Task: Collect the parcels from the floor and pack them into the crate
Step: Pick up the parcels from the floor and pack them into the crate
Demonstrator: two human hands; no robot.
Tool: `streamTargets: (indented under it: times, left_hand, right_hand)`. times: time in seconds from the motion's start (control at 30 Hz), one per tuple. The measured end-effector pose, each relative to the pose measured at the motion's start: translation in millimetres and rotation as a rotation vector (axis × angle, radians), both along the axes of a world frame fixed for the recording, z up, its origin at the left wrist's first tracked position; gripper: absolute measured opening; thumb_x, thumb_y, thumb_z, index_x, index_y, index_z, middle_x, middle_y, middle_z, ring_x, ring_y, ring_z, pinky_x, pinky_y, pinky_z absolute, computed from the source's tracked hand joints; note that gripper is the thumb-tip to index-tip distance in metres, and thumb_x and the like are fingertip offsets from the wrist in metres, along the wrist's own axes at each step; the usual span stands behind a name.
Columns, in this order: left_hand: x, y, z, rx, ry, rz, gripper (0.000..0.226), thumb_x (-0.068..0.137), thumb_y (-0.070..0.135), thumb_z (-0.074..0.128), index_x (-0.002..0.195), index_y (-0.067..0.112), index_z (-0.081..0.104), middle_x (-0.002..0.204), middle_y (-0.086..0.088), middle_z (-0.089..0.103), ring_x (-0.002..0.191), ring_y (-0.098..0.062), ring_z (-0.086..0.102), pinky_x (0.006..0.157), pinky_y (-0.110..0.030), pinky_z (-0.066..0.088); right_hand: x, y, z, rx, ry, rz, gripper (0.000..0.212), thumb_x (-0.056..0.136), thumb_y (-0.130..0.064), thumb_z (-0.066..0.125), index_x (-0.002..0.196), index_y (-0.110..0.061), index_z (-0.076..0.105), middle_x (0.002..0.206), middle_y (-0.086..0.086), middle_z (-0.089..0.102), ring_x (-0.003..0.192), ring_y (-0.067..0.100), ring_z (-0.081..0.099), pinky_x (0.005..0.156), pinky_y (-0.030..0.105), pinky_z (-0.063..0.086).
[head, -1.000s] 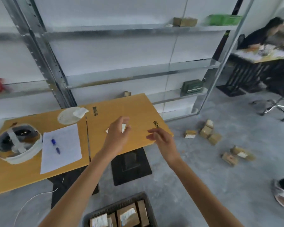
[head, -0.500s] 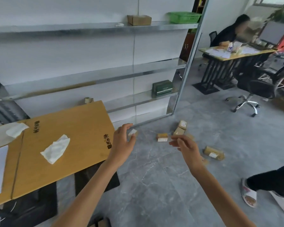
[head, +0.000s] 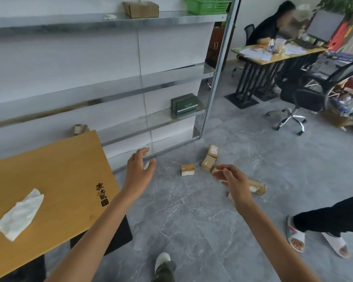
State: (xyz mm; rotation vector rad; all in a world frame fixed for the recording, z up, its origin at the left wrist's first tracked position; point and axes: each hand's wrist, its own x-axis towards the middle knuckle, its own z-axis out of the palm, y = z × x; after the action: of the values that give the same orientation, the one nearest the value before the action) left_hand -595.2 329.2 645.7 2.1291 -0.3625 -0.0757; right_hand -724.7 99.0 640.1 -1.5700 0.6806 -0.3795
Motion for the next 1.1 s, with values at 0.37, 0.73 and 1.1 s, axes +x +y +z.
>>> streamTargets:
  times: [0.37,0.73,1.1]
  left_hand:
    - [158,-64,-7,0.077,0.110,-0.113,0.031,0.094,0.022,0.049,0.125,0.018,0.048,0.126,-0.002,0.055,0.120,-0.017,0.048,0.098,-0.029,0.034]
    - [264,-193,-35,0.125,0.286,-0.344,0.026,0.094,0.019,0.048,0.119,0.015,0.055,0.120,-0.001,0.058,0.105,-0.009,0.051,0.089,-0.023,0.038]
    - [358,-412,-103,0.241,0.465,-0.421,0.027,0.095,0.016,0.045,0.118,0.011,0.057,0.122,-0.006,0.060,0.115,-0.018,0.053,0.089,-0.021,0.037]
  right_hand:
    - [134,-64,-17,0.083,0.136,-0.113,0.029,0.098,-0.004,0.037,0.092,-0.014,0.064,0.087,0.009,0.069,0.089,0.027,0.062,0.085,0.037,0.041]
    - [218,-147,-43,0.210,0.209,-0.251,0.026,0.099,-0.006,0.036,0.101,-0.007,0.061,0.085,0.007,0.068,0.079,0.019,0.061,0.075,0.029,0.043]
    - [324,-331,-112,0.265,0.416,-0.307,0.026,0.099,-0.008,0.038,0.097,-0.008,0.064,0.091,0.013,0.069,0.081,0.022,0.062,0.089,0.040,0.046]
